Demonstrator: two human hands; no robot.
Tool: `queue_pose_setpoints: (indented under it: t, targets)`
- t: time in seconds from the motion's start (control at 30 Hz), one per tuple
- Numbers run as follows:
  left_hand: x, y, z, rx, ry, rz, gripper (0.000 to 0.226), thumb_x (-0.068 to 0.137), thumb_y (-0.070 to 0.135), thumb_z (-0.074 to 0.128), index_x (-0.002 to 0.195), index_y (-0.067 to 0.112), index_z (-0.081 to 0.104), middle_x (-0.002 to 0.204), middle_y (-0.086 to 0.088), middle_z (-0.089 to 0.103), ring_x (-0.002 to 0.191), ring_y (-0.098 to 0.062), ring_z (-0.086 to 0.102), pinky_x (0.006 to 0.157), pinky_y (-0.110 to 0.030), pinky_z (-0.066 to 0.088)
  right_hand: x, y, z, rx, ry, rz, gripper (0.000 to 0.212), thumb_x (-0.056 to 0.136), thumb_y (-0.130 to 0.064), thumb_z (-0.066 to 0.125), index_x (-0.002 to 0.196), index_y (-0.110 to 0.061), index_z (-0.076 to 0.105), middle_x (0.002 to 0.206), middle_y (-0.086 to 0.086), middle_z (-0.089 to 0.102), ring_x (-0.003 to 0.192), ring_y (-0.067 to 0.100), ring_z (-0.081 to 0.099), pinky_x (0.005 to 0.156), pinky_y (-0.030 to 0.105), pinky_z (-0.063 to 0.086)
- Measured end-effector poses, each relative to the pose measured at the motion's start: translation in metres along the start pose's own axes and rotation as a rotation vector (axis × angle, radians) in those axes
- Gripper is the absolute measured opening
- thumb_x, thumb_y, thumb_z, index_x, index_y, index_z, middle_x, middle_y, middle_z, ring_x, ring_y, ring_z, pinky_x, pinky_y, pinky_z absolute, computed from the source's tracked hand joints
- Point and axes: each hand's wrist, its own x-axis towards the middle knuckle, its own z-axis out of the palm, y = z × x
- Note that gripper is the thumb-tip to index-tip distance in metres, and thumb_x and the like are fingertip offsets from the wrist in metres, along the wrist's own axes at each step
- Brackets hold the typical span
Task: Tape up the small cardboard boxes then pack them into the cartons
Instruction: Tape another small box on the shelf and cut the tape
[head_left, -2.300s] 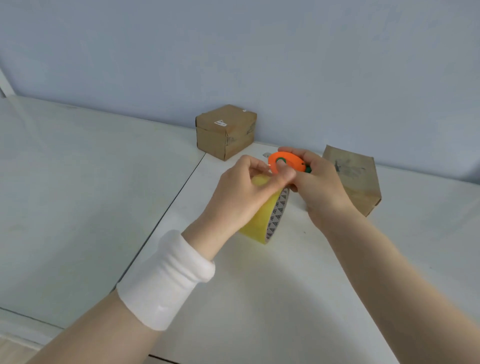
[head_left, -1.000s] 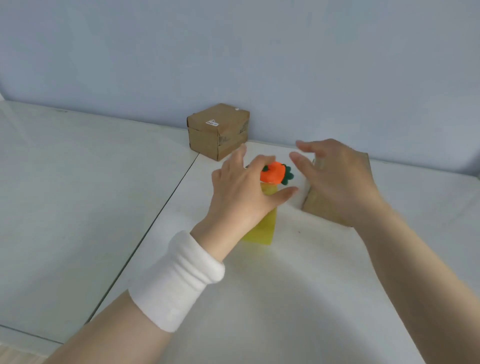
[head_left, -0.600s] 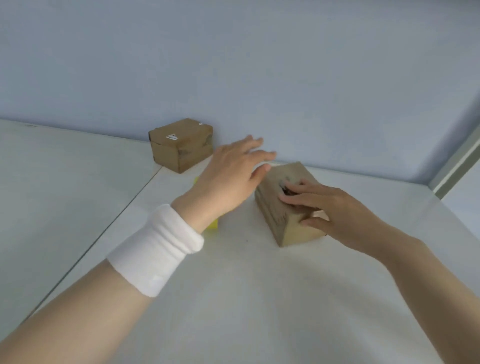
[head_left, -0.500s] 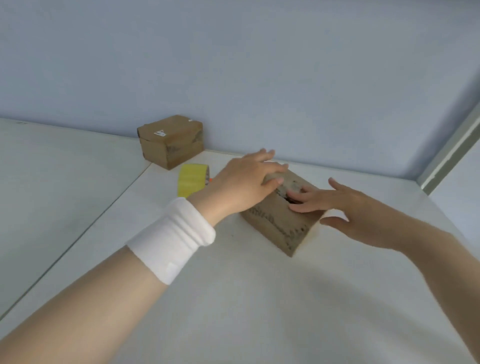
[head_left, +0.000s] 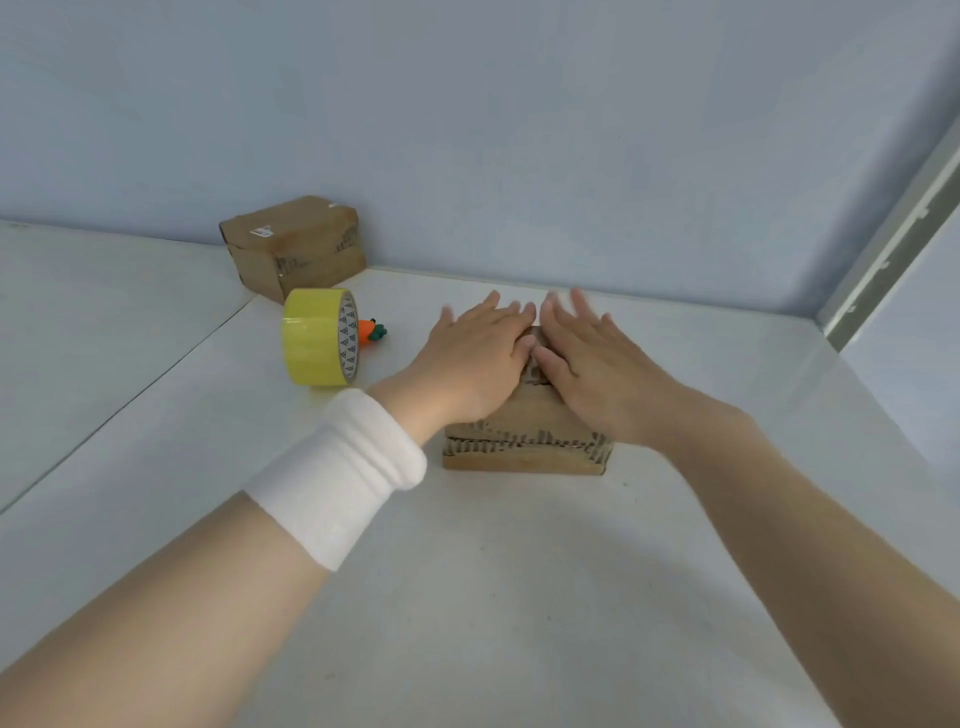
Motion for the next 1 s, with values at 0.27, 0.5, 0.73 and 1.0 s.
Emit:
queue_pose_setpoints:
  t: [0.27, 0.5, 0.73, 1.0]
  targets:
    - [0.009, -0.007, -0.004, -0.02, -0.174, 0.001, 0.051, 0.103, 0.033, 0.014, 0.15, 0.018, 0.004, 0.159, 0.003, -0.004, 0.145, -0.013, -0.01, 0.115, -0.048, -0.006, 0.014, 0.003, -0.005, -0.003, -0.136, 0.066, 0.056, 0.102, -0.035, 0.012, 0.149, -0.012, -0.004, 0.159, -0.001, -0.008, 0.144, 0.012, -0.014, 0.115, 0.033, -0.006]
    - [0.005, -0.009, 0.004, -0.089, -0.093, 0.021, 0.051, 0.103, 0.031, 0.016, 0.15, 0.016, 0.005, 0.159, 0.003, 0.002, 0.146, -0.014, -0.002, 0.116, -0.046, -0.003, 0.007, 0.004, 0.004, 0.013, -0.042, 0.045, 0.056, 0.101, -0.038, 0.014, 0.15, -0.017, -0.002, 0.159, -0.005, -0.005, 0.144, 0.006, -0.01, 0.114, 0.027, -0.007]
    - [0.005, -0.011, 0.003, -0.196, -0.072, 0.049, 0.049, 0.102, 0.027, 0.024, 0.149, 0.017, 0.016, 0.158, 0.004, 0.012, 0.145, -0.015, 0.004, 0.117, -0.047, 0.003, 0.01, 0.006, 0.008, 0.011, -0.031, 0.053, 0.06, 0.098, -0.045, 0.015, 0.15, -0.019, -0.001, 0.159, -0.007, -0.002, 0.144, 0.006, -0.007, 0.114, 0.027, -0.005]
    - [-0.028, -0.035, 0.013, -0.836, 0.075, -0.008, 0.058, 0.099, 0.041, 0.031, 0.15, 0.023, 0.008, 0.157, 0.005, -0.016, 0.142, -0.007, -0.019, 0.117, -0.034, -0.004, -0.021, 0.013, 0.004, 0.778, 0.242, 0.096, 0.058, 0.095, -0.049, 0.033, 0.149, -0.032, 0.017, 0.153, -0.029, 0.005, 0.137, -0.015, -0.003, 0.111, 0.017, 0.004]
